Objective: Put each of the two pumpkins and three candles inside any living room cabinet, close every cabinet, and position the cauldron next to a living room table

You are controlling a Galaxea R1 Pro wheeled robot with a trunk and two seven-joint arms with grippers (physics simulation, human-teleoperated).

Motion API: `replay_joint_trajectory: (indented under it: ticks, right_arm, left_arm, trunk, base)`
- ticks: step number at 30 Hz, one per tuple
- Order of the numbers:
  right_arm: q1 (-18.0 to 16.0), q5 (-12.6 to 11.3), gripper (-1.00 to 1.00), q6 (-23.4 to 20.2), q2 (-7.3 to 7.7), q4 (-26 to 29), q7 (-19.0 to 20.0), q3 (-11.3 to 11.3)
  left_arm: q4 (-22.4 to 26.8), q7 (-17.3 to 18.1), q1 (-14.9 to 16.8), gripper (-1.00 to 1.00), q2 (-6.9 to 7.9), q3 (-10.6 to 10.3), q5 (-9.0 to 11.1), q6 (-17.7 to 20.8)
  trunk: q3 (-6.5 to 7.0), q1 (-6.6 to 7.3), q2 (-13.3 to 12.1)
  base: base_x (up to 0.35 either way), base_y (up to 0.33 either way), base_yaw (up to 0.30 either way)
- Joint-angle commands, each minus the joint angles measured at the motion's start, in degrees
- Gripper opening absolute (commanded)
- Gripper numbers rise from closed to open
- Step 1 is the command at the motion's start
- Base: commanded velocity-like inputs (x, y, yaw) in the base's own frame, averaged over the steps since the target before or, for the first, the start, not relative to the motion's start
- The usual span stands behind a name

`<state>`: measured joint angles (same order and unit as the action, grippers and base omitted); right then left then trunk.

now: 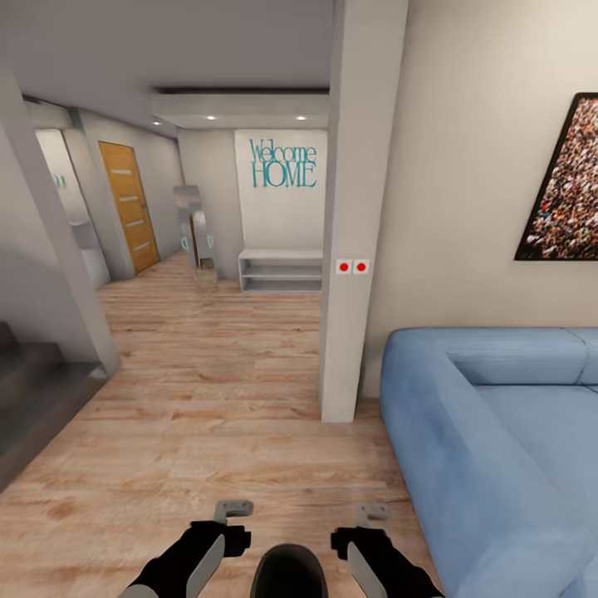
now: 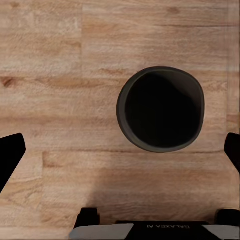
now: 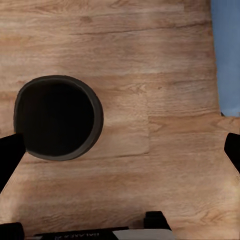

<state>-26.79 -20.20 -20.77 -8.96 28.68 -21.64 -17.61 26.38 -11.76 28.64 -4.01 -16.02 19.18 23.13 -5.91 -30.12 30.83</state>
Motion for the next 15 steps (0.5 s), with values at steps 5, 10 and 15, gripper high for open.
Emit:
replay_joint_trajectory:
  ticks: [5, 10, 15]
  right_arm:
    - [0.0, -0.4, 1.0, -0.1, 0.57, 0.1, 7.1, -2.0]
    - [0.0, -0.4, 1.0, 0.4, 0.71, 0.2, 8.8, -2.2]
    - [0.0, -0.4, 1.0, 0.5, 0.72, 0.2, 9.0, -2.2]
  left_arm:
    - [-0.5, 2.0, 0.0, 1.0, 0.11, -0.6, 0.6, -0.2]
    - [-0.6, 2.4, 0.0, 1.0, 0.14, -0.6, 0.5, -0.2]
    - [-0.6, 2.5, 0.0, 1.0, 0.14, -0.5, 0.4, -0.1]
  trunk:
    - [-0.11, -0.05, 0.1]
    - [-0.11, -0.05, 0.1]
    - [-0.11, -0.05, 0.1]
  base:
    - [0.103, -0.017, 0.0]
    - [0.082, 0.036, 0.0]
    - [0.101, 0.071, 0.0]
